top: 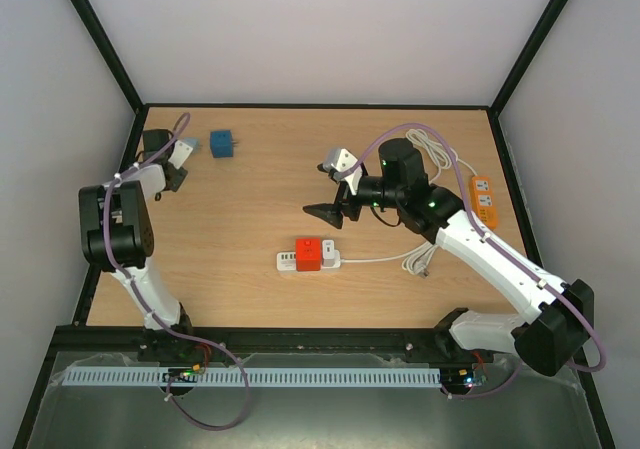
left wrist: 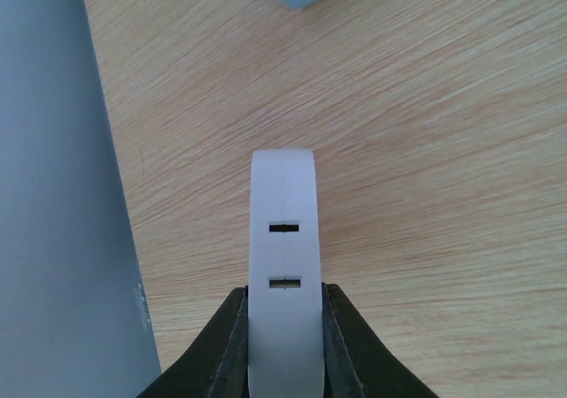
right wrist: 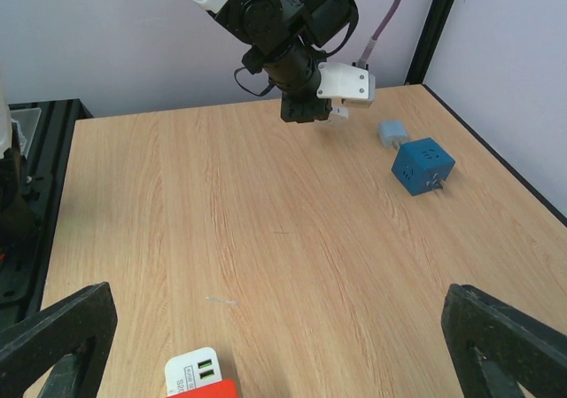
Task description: Pull the plug off the socket
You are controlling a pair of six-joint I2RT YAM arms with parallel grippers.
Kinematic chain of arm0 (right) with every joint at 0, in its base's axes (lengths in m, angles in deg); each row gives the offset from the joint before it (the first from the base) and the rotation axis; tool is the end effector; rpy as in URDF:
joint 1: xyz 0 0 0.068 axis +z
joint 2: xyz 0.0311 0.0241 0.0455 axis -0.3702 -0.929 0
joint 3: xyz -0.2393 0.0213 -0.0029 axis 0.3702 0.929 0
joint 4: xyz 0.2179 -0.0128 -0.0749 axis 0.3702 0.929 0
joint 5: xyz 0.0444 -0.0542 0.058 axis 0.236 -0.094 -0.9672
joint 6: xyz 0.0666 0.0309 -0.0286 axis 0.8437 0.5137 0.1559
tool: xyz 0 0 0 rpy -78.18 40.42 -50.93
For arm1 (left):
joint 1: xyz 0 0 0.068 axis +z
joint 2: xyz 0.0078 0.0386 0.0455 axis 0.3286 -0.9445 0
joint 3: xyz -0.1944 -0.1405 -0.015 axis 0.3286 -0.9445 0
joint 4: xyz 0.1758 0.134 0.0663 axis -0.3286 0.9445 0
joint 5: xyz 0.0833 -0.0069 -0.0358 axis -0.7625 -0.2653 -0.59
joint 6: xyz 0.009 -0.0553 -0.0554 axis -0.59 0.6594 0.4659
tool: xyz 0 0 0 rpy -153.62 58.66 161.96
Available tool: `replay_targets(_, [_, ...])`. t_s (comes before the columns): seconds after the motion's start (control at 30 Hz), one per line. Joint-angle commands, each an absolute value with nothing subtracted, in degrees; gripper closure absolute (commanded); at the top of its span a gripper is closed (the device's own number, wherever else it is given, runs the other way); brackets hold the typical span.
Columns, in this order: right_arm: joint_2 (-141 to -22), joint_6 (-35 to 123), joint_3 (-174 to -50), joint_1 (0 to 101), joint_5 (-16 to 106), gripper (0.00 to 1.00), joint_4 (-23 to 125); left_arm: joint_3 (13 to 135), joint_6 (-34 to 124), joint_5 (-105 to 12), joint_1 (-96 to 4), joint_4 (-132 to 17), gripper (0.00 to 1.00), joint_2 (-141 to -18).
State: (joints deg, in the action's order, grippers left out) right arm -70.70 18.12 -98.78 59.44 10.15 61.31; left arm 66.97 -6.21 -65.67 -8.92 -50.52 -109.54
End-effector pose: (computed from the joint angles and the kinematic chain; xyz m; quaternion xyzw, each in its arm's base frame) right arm 0.1915 0.2052 0.3218 -0.5448 0.5667 0.3751 0.4913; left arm 0.3717 0.0803 0.1410 0.1963 0.9022 0.2366 0.3025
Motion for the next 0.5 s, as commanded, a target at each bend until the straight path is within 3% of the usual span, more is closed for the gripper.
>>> replay_targets(0.0, [-69.9,17.2,-98.4,59.2,10.3,0.02,61.6,67.2,-7.4,-69.5,-9.4,-55.0,0.96,-111.4])
replay_targets(0.07, [-70.0,17.1,-98.5,59.2,10.5,0.02,61.7,67.2,-7.3,-69.9,-9.6,-55.2,0.94,-112.1])
replay_targets(0.17, [-70.0,17.0,-98.5,59.2,10.7,0.02,61.8,67.1,-6.7,-69.3,-9.8,-54.9,0.81,-112.5])
replay_targets(0.47, [-70.3,17.0,-98.5,59.2,10.9,0.02,61.7,69.1,-4.2,-65.9,-9.8,-50.8,0.63,-112.7])
